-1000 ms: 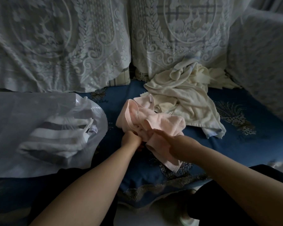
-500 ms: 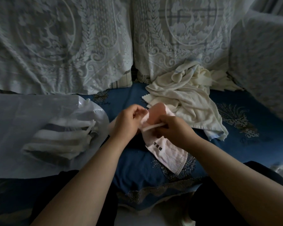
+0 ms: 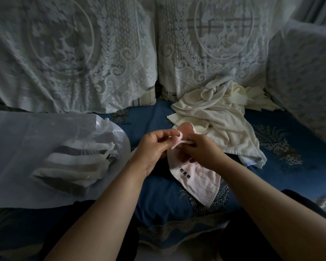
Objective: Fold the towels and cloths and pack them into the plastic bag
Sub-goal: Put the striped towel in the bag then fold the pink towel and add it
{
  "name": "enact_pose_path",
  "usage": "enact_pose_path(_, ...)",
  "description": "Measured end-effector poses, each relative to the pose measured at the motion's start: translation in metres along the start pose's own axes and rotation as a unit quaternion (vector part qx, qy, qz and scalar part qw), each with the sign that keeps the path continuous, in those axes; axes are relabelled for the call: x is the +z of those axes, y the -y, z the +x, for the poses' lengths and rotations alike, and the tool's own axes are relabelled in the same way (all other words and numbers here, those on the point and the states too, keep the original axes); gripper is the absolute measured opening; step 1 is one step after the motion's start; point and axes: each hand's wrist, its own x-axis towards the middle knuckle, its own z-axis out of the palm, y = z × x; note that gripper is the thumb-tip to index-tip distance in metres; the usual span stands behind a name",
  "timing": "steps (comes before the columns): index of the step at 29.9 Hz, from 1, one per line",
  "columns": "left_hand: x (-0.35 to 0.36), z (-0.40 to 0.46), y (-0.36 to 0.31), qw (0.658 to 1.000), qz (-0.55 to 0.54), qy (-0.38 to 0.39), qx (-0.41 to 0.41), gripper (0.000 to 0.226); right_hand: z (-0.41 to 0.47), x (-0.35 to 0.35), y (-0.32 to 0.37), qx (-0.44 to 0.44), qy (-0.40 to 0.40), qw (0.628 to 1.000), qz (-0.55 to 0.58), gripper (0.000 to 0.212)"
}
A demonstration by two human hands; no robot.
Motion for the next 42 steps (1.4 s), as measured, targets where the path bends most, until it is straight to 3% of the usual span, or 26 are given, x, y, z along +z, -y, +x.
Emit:
enact_pose_path(5, 0.005, -0.009, -0.002, 0.998, 0.034, 0.017, 0.045, 0.029, -0.007, -0.002, 0.008, 0.027, -0.012, 0.996, 0.083, 0.023)
enact_pose_path(6, 0.008, -0.009, -0.004, 0.998, 0.044, 0.001, 0.052, 0.026, -0.009, -0.002, 0.010, 0.027, -0.026, 0.998, 0.058, 0.027)
enact_pose_path(8, 0.011, -0.006, -0.012, 0.995, 0.065, -0.047, 0.064, 0.022, -0.014, -0.008, 0.013, 0.021, -0.054, 0.992, -0.109, 0.036)
enact_pose_path(10, 0.011, 0.002, -0.027, 0.989, 0.084, -0.081, 0.092, 0.022, -0.019, -0.021, 0.015, 0.027, -0.063, 0.957, -0.281, 0.039)
enact_pose_path(12, 0.006, 0.014, -0.047, 0.979, 0.099, -0.123, 0.130, 0.019, -0.024, -0.037, 0.017, 0.013, -0.050, 0.928, -0.370, 0.042)
enact_pose_path(14, -0.002, 0.028, -0.069, 0.964, 0.126, -0.171, 0.163, 0.017, -0.030, -0.049, 0.024, -0.068, -0.045, 0.909, -0.409, 0.041)
enact_pose_path(16, -0.005, 0.042, -0.088, 0.949, 0.155, -0.202, 0.184, 0.016, -0.036, -0.055, 0.035, -0.211, -0.059, 0.904, -0.367, 0.041)
enact_pose_path(18, -0.007, 0.058, -0.103, 0.941, 0.160, -0.231, 0.190, 0.016, -0.045, -0.056, 0.045, -0.285, -0.052, 0.912, -0.289, 0.045)
enact_pose_path(21, -0.015, 0.076, -0.125, 0.927, 0.144, -0.290, 0.190, 0.017, -0.067, -0.058, 0.064, -0.207, 0.033, 0.963, -0.167, 0.052)
enact_pose_path(24, -0.028, 0.081, -0.145, 0.905, 0.149, -0.338, 0.211, 0.020, -0.087, -0.080, 0.077, -0.132, 0.118, 0.962, -0.209, 0.053)
enact_pose_path(28, -0.033, 0.071, -0.153, 0.868, 0.200, -0.373, 0.261, 0.021, -0.099, -0.135, 0.096, -0.111, 0.054, 0.953, -0.277, 0.055)
enact_pose_path(32, -0.036, 0.058, -0.140, 0.831, 0.237, -0.371, 0.340, 0.024, -0.105, -0.170, 0.113, -0.138, -0.064, 0.964, -0.216, 0.066)
enact_pose_path(35, -0.032, 0.046, -0.143, 0.809, 0.260, -0.364, 0.381, 0.025, -0.112, -0.182, 0.124, -0.148, -0.047, 0.976, -0.154, 0.063)
enact_pose_path(38, -0.026, 0.036, -0.153, 0.786, 0.250, -0.393, 0.405, 0.025, -0.122, -0.190, 0.132, -0.170, 0.032, 0.984, -0.036, 0.047)
enact_pose_path(40, -0.025, 0.039, -0.158, 0.803, 0.237, -0.381, 0.391, 0.027, -0.123, -0.199, 0.136, -0.178, 0.106, 0.978, 0.037, 0.035)
enact_pose_path(42, -0.027, 0.051, -0.161, 0.871, 0.244, -0.313, 0.290, 0.023, -0.112, -0.206, 0.134, -0.135, 0.142, 0.980, -0.036, 0.039)
